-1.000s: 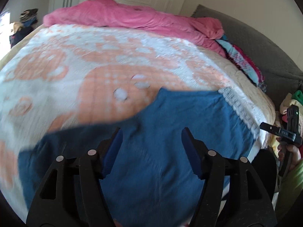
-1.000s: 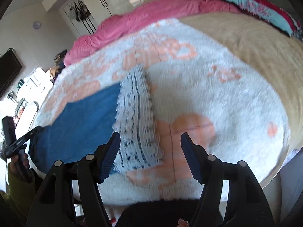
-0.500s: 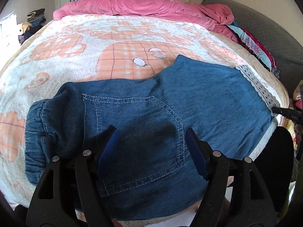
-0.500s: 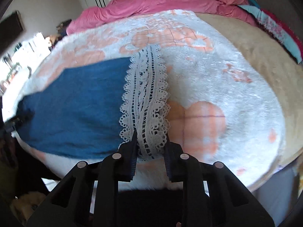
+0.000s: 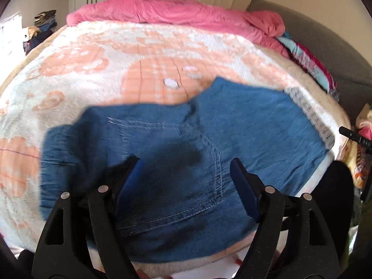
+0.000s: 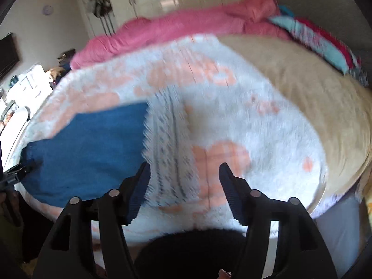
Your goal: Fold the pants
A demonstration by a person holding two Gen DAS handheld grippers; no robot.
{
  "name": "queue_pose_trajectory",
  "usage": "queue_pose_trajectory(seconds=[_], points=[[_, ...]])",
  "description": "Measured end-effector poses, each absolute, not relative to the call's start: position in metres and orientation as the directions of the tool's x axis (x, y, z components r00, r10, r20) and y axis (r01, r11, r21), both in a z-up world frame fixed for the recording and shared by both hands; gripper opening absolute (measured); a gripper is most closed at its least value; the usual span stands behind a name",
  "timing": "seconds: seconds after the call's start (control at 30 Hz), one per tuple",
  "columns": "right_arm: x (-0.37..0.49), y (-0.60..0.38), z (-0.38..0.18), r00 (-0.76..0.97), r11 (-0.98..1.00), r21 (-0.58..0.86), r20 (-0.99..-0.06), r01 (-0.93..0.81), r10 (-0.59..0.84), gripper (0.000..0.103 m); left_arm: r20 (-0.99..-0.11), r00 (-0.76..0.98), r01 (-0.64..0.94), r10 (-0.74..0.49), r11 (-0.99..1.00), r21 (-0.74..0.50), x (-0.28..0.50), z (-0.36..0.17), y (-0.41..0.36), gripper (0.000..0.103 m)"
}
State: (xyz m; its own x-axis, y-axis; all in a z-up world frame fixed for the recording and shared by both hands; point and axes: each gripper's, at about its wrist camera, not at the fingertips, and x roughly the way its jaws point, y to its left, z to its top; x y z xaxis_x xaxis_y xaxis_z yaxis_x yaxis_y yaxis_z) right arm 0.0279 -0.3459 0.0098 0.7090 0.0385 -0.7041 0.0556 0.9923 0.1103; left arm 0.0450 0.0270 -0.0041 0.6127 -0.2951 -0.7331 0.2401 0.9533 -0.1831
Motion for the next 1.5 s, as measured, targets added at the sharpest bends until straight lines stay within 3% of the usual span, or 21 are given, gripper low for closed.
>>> queue_pose_trajectory(seconds=[0.1, 0.2, 0.37, 0.57, 0.6, 0.63, 0.67, 0.83, 0.93, 1.03, 1.1, 1.17, 1.33, 1.5], points=[[0.035, -0.322, 0.019, 0.730, 0.996, 0.081, -0.679, -0.024, 0.073, 0.066, -0.695, 0.671, 0.193, -0.258, 0.966, -0.171, 0.040, 0.016, 0.044, 0.076], [0.054, -0.294, 0.013, 0.713, 0.991, 0.076, -0.689, -0.107, 0.130, 0.075, -0.679, 0.708, 0.130, -0.194, 0.981, -0.145, 0.039, 0.028, 0.065, 0.077], [0.095, -0.247, -0.009, 0.646, 0.977, 0.091, -0.738, -0.193, 0.197, 0.075, -0.722, 0.686, 0.006, -0.090, 0.993, -0.118, 0.058, 0.021, 0.102, 0.081], [0.112, -0.223, -0.038, 0.610, 0.981, 0.051, -0.777, -0.186, 0.156, 0.075, -0.780, 0.611, -0.039, -0.135, 0.979, -0.201, 0.086, -0.010, 0.114, 0.081], [0.112, -0.222, -0.044, 0.607, 0.984, 0.024, -0.784, -0.178, 0.129, 0.075, -0.780, 0.605, -0.039, -0.157, 0.973, -0.226, 0.088, -0.014, 0.114, 0.077], [0.112, -0.219, -0.049, 0.612, 0.982, -0.003, -0.782, -0.189, 0.116, 0.076, -0.774, 0.603, -0.031, -0.193, 0.964, -0.264, 0.089, -0.019, 0.114, 0.047], [0.110, -0.217, -0.052, 0.621, 0.981, -0.017, -0.776, -0.195, 0.110, 0.076, -0.779, 0.599, -0.033, -0.187, 0.966, -0.257, 0.090, -0.023, 0.113, 0.039], [0.109, -0.221, -0.055, 0.625, 0.981, 0.013, -0.769, -0.195, 0.135, 0.076, -0.748, 0.647, -0.020, -0.147, 0.978, -0.209, 0.073, -0.007, 0.111, 0.036], [0.109, -0.222, -0.057, 0.624, 0.980, 0.026, -0.768, -0.195, 0.145, 0.076, -0.759, 0.642, -0.030, -0.108, 0.986, -0.165, 0.071, -0.010, 0.109, 0.038], [0.109, -0.222, -0.057, 0.625, 0.981, 0.031, -0.767, -0.191, 0.146, 0.077, -0.774, 0.627, -0.055, -0.085, 0.987, -0.153, 0.078, -0.027, 0.111, 0.051], [0.109, -0.223, -0.057, 0.626, 0.981, 0.034, -0.766, -0.191, 0.149, 0.077, -0.764, 0.638, -0.057, -0.096, 0.984, -0.171, 0.077, -0.028, 0.114, 0.052], [0.109, -0.224, -0.057, 0.626, 0.981, 0.043, -0.764, -0.189, 0.154, 0.077, -0.754, 0.651, -0.067, -0.085, 0.983, -0.169, 0.074, -0.021, 0.116, 0.059], [0.108, -0.223, -0.058, 0.633, 0.980, 0.050, -0.757, -0.191, 0.162, 0.080, -0.702, 0.710, -0.070, -0.054, 0.987, -0.147, 0.053, 0.010, 0.111, 0.064], [0.101, -0.227, -0.050, 0.674, 0.982, 0.072, -0.718, -0.176, 0.173, 0.080, -0.661, 0.743, 0.029, -0.105, 0.992, -0.126, 0.039, 0.035, 0.078, 0.071]])
